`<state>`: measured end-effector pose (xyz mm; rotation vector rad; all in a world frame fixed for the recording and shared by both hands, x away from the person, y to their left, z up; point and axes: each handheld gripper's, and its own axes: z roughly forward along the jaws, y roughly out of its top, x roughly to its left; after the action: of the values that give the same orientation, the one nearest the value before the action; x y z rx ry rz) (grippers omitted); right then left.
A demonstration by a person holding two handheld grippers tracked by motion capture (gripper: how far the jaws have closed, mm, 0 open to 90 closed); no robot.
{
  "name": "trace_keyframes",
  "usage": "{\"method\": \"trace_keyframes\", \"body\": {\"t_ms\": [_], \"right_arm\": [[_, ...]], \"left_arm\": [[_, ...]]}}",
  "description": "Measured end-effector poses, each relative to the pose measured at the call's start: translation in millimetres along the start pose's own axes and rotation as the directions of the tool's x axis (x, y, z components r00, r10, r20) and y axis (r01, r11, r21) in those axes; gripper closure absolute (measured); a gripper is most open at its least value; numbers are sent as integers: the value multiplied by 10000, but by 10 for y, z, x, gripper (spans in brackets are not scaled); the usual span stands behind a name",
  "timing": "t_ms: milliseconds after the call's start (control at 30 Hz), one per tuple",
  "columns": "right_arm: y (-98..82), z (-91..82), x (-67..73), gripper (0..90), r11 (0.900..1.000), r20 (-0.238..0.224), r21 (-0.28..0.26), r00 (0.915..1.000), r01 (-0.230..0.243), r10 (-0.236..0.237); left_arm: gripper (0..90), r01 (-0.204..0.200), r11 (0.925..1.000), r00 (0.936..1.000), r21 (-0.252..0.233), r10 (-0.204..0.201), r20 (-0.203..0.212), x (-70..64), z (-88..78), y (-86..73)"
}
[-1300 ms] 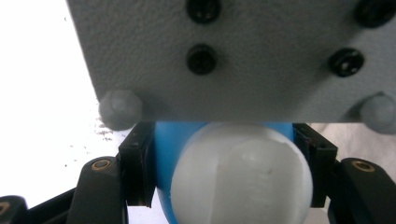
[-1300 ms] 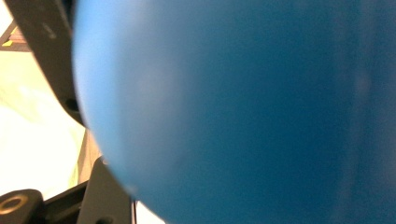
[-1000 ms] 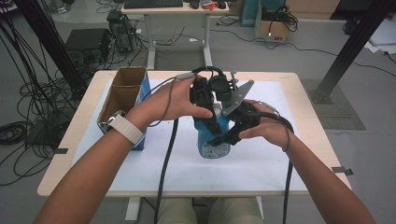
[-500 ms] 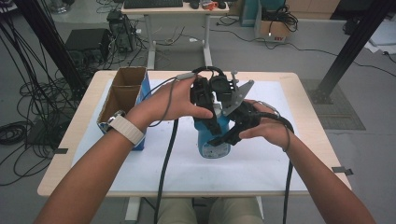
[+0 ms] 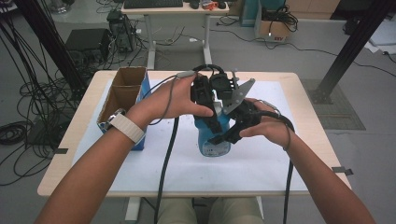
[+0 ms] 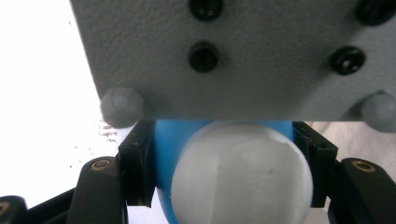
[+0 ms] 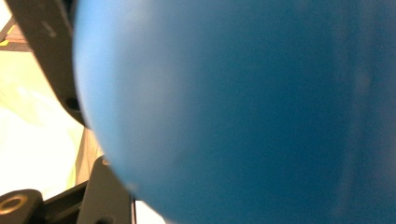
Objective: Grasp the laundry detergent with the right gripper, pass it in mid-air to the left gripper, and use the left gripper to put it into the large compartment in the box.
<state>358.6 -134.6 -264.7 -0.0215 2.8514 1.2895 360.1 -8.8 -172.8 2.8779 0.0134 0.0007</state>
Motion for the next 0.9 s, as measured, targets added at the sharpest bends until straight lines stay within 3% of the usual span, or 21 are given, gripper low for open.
{"method": "trace_keyframes", "body": {"t_ms": [33,67,133,667,833,900], "right_arm": [[0,0,0,433,10000,0,0,10000,0,0],[-1,-22,30,433,9982,-38,365,9988,-483,485],[-4,-18,31,433,9982,-34,304,9986,-518,519],[-14,-35,41,433,9979,20,315,9984,-563,563],[-7,-28,15,433,9997,154,162,9997,-206,203],[-7,-31,20,433,9994,221,171,9993,-302,298]], "left_arm": [[376,0,10000,10000,0,0,0,0,0,0],[376,2,10000,10000,40,-2,8,5,3,4],[376,2,10000,10000,44,-2,8,7,5,5],[375,-17,9999,10000,127,16,32,0,3,31],[375,16,10000,10000,79,-16,-2,-3,-3,27],[376,-63,9999,10000,84,63,14,4,-3,26]]}}
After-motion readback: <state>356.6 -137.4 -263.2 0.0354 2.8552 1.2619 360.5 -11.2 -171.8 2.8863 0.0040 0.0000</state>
